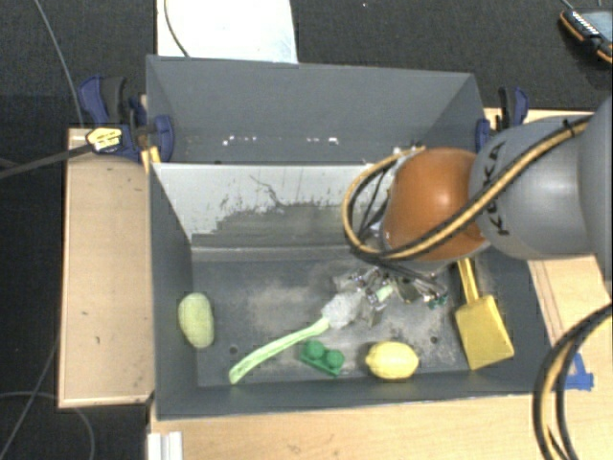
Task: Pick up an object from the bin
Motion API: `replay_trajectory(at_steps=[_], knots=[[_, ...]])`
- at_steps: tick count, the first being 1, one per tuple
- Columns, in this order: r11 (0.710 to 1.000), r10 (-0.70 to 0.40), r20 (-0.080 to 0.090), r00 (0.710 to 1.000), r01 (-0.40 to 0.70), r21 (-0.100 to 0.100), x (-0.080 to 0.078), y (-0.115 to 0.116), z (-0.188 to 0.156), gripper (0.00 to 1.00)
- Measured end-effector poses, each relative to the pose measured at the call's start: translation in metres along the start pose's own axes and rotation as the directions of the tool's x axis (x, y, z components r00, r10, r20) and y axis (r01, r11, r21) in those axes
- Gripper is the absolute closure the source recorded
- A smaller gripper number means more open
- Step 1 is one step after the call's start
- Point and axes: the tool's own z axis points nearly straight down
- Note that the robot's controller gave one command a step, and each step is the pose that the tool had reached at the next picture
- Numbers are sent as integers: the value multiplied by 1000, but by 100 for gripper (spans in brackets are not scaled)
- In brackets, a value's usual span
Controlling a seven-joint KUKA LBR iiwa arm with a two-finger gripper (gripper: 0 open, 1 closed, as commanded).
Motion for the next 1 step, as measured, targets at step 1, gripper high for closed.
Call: replay_trajectory(at_steps=[1], knots=[[1000, 2, -9, 1000, -2, -5, 2, 1, -30, 100]])
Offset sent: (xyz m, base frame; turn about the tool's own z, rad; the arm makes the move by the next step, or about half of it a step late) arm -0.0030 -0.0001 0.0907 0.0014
